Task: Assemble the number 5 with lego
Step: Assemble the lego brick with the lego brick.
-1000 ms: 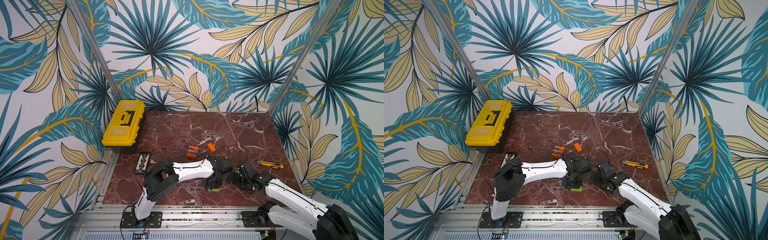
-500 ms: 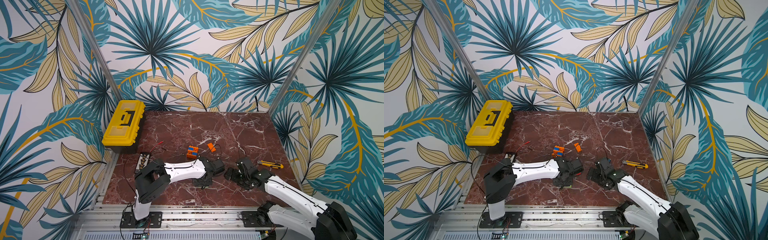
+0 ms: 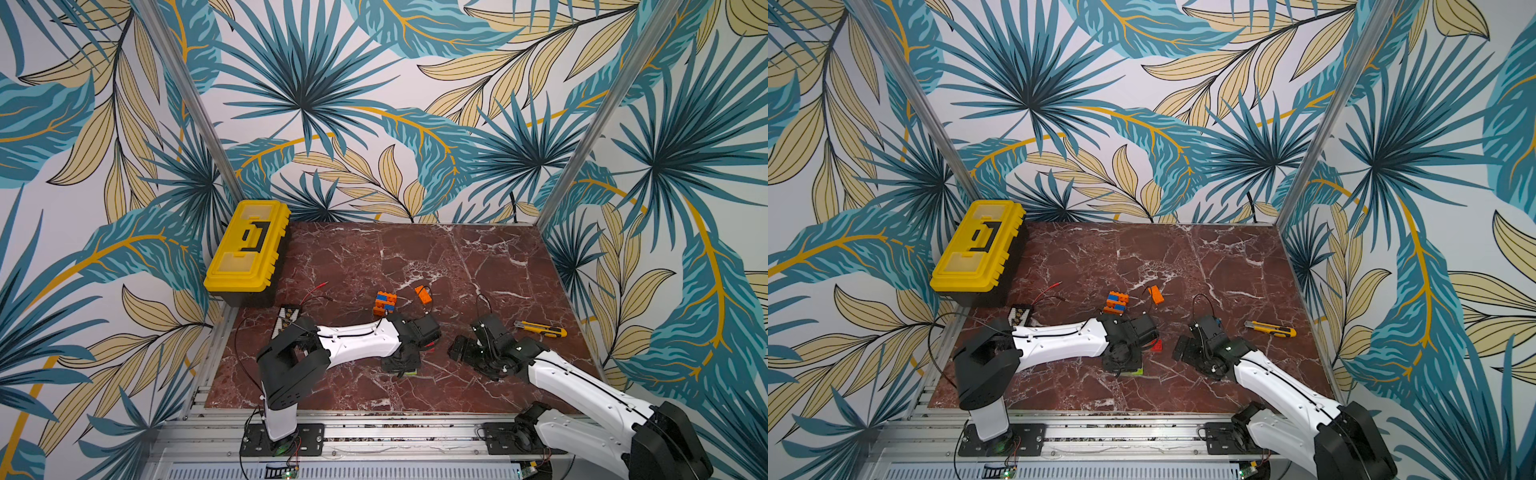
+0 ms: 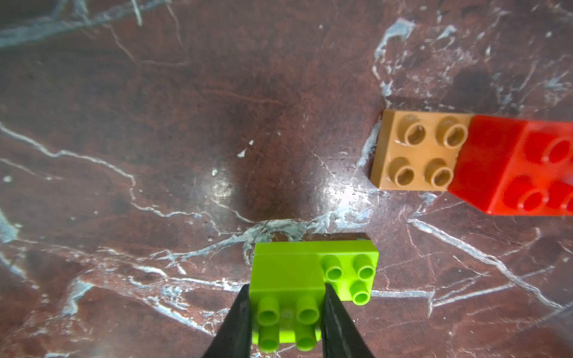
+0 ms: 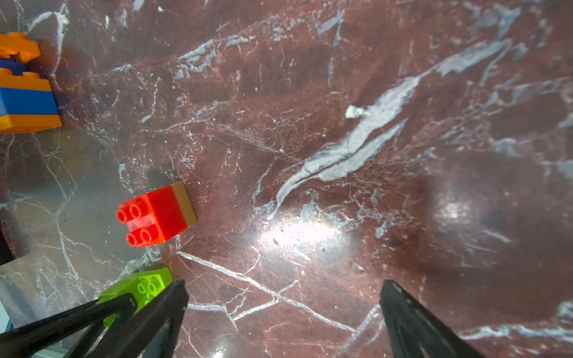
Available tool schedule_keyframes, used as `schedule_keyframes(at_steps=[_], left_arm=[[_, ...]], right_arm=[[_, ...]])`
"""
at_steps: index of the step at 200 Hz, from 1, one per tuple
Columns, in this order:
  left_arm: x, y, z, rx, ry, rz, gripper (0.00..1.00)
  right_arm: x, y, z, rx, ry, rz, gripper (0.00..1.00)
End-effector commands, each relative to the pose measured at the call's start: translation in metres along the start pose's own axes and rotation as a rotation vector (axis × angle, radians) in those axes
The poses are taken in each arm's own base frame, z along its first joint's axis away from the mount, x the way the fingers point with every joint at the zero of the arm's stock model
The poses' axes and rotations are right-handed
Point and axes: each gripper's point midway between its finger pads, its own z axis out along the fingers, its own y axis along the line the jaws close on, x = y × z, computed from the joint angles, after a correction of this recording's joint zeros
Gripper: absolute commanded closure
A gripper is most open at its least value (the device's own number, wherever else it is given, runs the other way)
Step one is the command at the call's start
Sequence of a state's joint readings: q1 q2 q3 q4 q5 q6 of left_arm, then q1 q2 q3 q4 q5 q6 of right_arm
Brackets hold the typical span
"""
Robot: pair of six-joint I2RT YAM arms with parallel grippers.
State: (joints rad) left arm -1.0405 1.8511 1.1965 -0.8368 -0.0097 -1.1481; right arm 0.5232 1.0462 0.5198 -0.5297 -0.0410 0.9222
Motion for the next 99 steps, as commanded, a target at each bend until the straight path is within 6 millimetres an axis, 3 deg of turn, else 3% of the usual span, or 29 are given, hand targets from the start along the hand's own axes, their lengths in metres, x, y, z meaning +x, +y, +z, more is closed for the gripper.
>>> schedule_keyframes(at_steps=[1,99], left_arm=[[0.031,0.042,0.079,-0.149,0.143,0.001,0.83],[0.035,0.064,0.091,-0.217,0.134,-0.007,0.83]], right_arm=[[-0.005,-0.003,-0.007,0.021,-0.021,0.017,0.01],[-0.012,-0.002,-0.014,0.041,-0.046,0.011,0.01]])
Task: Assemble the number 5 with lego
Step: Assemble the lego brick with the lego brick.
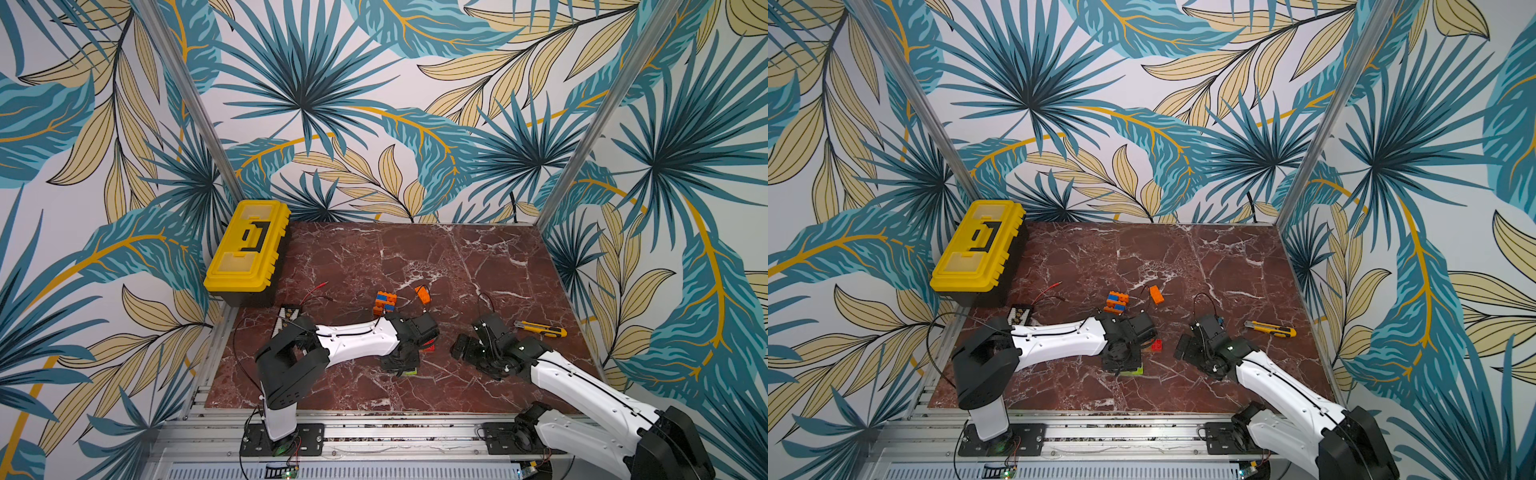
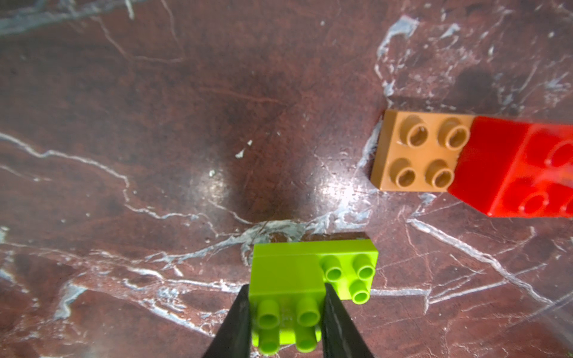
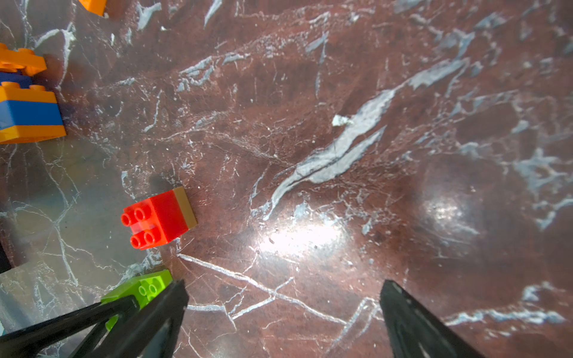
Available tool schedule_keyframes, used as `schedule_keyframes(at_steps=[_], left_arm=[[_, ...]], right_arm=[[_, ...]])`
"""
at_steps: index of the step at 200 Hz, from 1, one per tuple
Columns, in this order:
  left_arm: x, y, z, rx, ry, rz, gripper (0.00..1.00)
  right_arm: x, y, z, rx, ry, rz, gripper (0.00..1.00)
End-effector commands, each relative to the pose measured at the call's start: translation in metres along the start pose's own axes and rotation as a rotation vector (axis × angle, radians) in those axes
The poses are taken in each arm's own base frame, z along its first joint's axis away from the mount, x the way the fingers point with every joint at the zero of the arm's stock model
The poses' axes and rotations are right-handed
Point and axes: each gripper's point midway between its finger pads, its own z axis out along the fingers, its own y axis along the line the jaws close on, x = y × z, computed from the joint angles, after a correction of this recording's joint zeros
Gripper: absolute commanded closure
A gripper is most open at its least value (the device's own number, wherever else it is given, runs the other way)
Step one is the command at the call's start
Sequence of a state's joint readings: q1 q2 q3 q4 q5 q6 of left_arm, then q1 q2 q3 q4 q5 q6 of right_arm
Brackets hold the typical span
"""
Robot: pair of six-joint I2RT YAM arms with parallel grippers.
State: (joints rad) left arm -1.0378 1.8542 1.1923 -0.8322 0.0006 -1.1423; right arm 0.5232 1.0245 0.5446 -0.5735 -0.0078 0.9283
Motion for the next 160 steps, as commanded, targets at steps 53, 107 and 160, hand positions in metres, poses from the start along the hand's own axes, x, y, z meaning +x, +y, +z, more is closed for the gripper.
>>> schedule_keyframes(at_steps=[53,107,160], left_arm=[[0.030,0.060,0.088,-0.212,0.108,0.014,0.81],[0.003,0.029,0.033,-0.131,0.004,0.071,0.65],[-0.030,0.014,-0.019,-0.073,-0.127,0.084,0.50]], right_arm=[[-0.012,0.004,-0.011,0.024,-0.034,-0.003,0.01],[-0.026,0.013,-0.023,0.030,-0.074,-0.032,0.00],[-0.037,0.024,-0.030,0.030,-0.093,-0.051,0.01]])
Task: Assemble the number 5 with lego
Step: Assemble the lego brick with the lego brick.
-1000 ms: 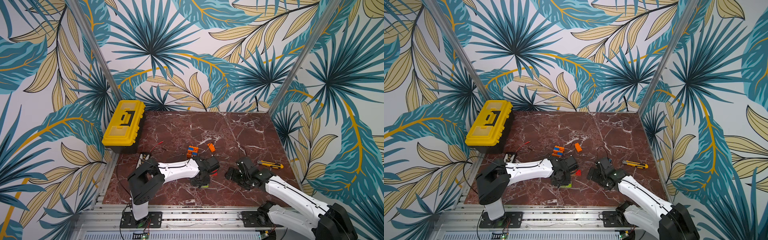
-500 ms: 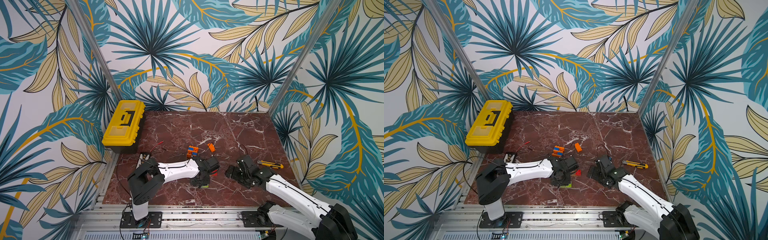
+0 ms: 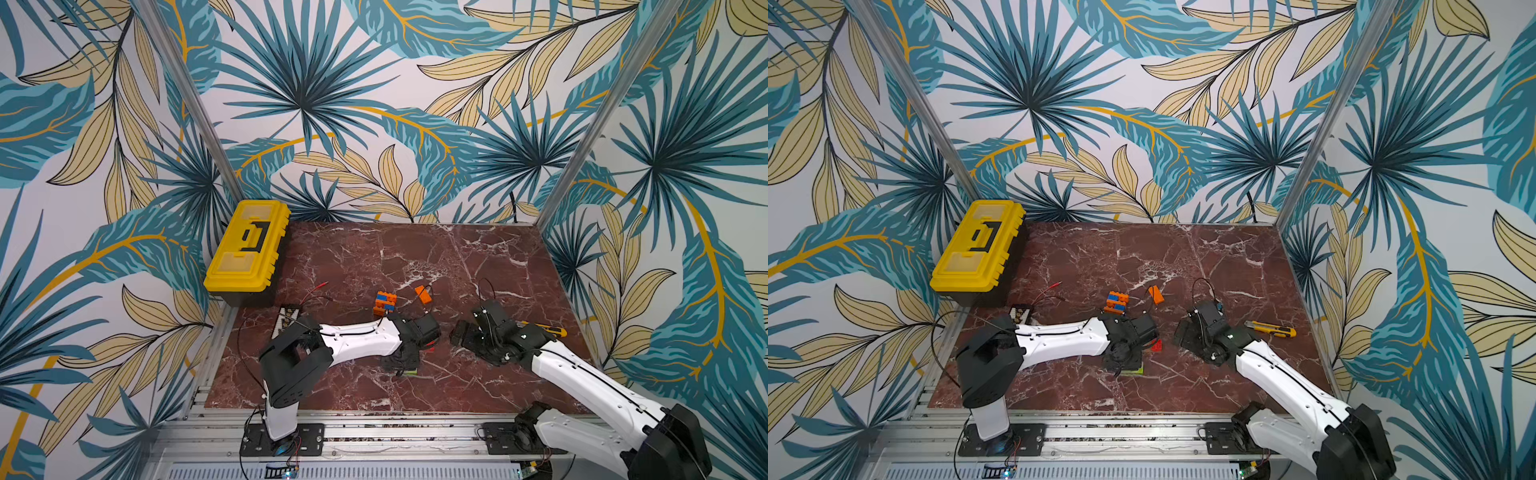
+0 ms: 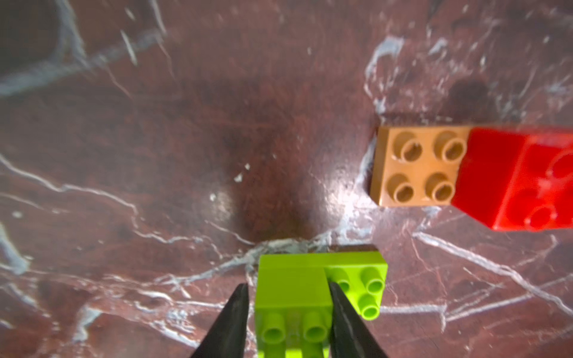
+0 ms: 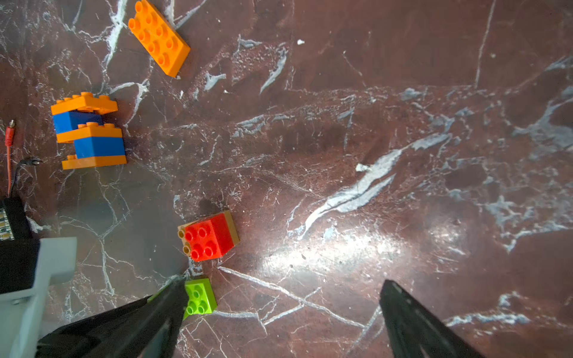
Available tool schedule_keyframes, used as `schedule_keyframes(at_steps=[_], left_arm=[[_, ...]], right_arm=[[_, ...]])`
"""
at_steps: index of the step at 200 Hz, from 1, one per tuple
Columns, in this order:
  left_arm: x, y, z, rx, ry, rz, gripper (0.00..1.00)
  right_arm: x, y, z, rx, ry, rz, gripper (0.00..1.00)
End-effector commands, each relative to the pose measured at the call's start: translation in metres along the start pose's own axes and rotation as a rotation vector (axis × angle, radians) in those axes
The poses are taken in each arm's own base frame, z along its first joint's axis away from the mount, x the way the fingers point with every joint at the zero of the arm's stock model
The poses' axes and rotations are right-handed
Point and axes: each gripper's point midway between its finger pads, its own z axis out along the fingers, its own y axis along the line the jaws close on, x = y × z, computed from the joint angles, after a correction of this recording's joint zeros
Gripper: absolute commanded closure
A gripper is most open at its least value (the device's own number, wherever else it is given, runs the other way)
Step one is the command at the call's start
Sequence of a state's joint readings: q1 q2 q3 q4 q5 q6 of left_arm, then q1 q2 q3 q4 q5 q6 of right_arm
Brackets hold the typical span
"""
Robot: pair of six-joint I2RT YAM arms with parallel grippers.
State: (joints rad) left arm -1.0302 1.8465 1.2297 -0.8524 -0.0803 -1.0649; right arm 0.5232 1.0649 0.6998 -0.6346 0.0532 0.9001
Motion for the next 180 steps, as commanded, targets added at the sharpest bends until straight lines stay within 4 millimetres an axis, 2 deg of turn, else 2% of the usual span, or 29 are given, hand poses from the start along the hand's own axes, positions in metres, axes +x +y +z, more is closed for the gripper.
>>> schedule_keyframes(at_steps=[1,35,83,104,125,180], left_arm=[[-0.010,0.016,-0.007,-0.058,-0.042,0.019,0.49],[-0.015,0.013,-0.020,0.002,-0.081,0.018,0.38],[-0.011,0.011,-0.016,0.029,-0.064,0.027,0.36],[-0.013,0.008,-0.021,0.058,-0.084,0.031,0.36],[-0.020,0.007,-0.033,0.103,-0.139,0.027,0.32],[-0.043,0.027,-0.072,0.156,-0.339,0.005,0.20]], right_arm=[[-0.006,-0.003,-0.005,0.036,-0.013,-0.025,0.01],[-0.010,0.002,-0.005,0.031,-0.021,-0.041,0.01],[-0.011,0.007,0.000,0.029,-0.004,-0.040,0.01],[-0.014,0.013,-0.001,0.013,-0.014,-0.044,0.01],[-0.020,0.022,0.003,0.005,-0.012,-0.060,0.01],[-0.030,0.040,0.024,0.029,0.014,-0.049,0.01]])
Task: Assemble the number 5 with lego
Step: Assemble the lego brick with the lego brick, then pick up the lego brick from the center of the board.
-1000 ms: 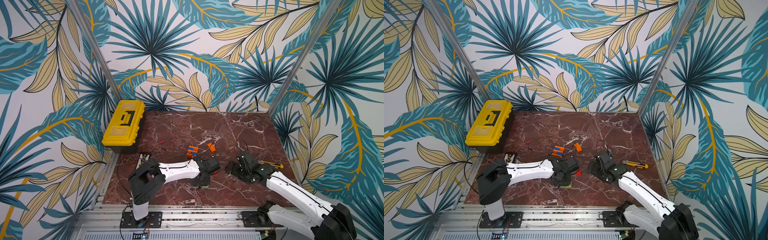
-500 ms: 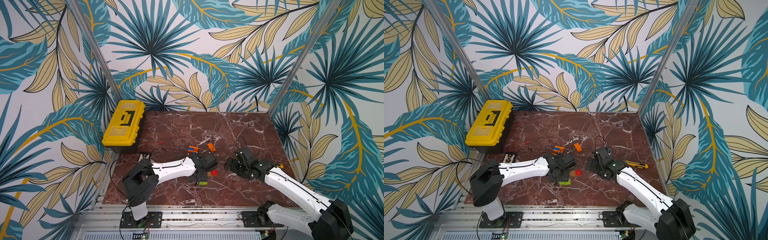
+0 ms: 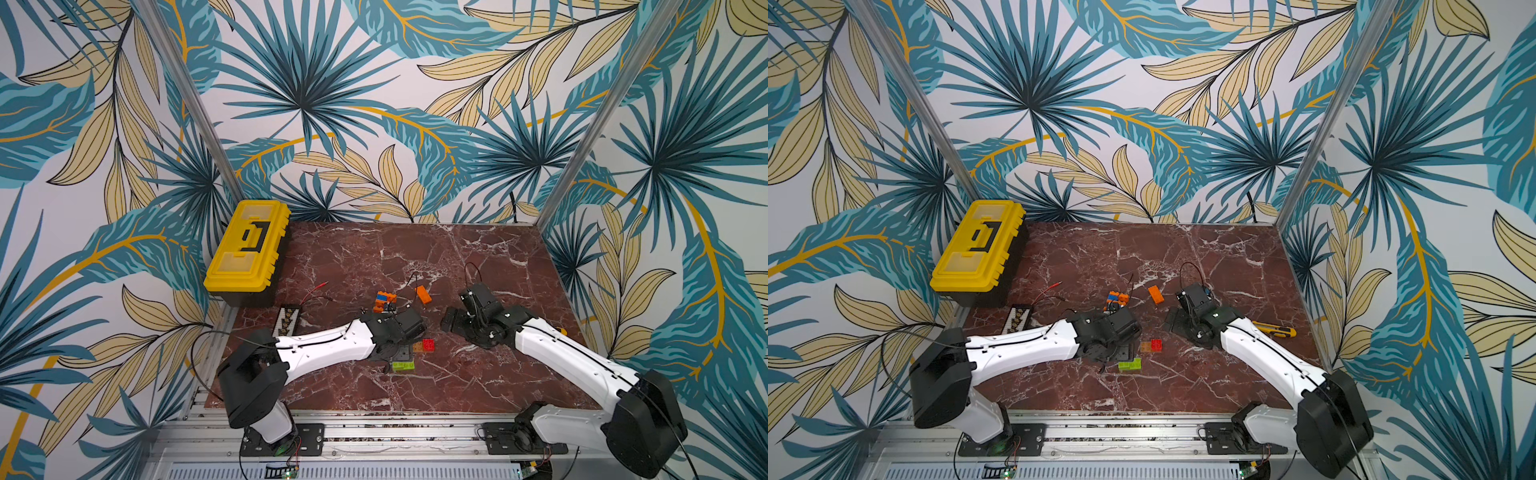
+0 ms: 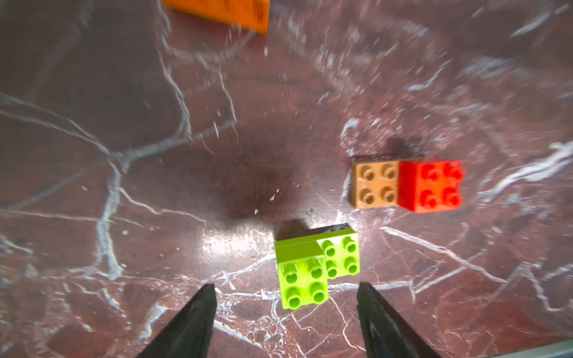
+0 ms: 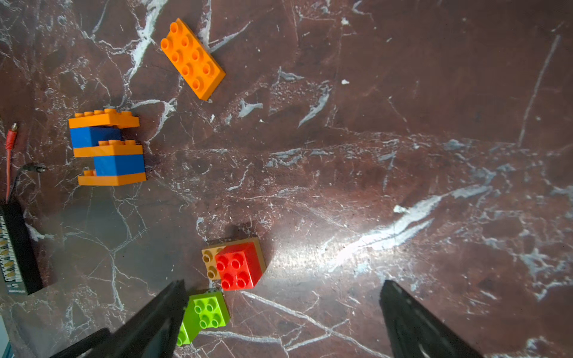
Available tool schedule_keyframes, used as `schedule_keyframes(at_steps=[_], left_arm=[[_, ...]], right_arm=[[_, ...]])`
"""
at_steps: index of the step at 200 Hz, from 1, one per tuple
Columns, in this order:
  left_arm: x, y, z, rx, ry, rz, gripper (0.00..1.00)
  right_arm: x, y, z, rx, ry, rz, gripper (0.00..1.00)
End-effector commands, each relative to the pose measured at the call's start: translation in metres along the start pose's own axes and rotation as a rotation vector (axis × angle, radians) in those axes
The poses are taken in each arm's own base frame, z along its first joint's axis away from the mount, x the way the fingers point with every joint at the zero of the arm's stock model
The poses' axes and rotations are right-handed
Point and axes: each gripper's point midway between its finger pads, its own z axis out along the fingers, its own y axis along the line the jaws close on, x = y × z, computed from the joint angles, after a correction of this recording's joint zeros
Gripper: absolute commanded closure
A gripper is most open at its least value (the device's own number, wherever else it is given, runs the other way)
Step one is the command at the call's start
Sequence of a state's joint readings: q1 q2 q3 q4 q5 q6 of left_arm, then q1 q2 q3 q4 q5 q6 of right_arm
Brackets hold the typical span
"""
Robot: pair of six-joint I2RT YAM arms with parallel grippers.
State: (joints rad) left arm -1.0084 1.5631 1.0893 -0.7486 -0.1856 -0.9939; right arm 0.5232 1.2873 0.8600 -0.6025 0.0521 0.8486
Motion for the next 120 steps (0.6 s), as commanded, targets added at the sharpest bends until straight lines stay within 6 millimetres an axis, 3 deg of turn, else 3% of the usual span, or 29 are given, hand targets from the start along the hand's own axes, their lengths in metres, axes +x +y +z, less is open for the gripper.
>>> schedule_keyframes(at_steps=[1,40,58,69,95,120], left_arm=[[-0.019,0.012,-0.012,0.003,-0.124,-0.004,0.20],[-0.042,0.032,-0.033,0.033,-0.258,-0.041,0.13],[-0.053,0.047,-0.043,0.021,-0.311,-0.063,0.05],[-0.060,0.056,-0.049,0.020,-0.337,-0.084,0.00],[-0.075,0.070,-0.052,0.052,-0.366,-0.133,0.00],[-0.086,0.083,-0.053,0.061,-0.388,-0.187,0.00]], right_arm=[[-0.007,0.006,0.005,0.008,-0.006,0.005,0.01],[-0.028,0.001,-0.001,0.184,-0.085,-0.032,0.01],[-0.039,-0.002,-0.005,0.232,-0.157,-0.035,0.01],[-0.043,-0.001,-0.004,0.215,-0.192,-0.016,0.01],[-0.038,0.007,0.013,0.062,-0.223,0.028,0.01],[-0.036,0.018,0.025,0.043,-0.173,-0.025,0.01]])
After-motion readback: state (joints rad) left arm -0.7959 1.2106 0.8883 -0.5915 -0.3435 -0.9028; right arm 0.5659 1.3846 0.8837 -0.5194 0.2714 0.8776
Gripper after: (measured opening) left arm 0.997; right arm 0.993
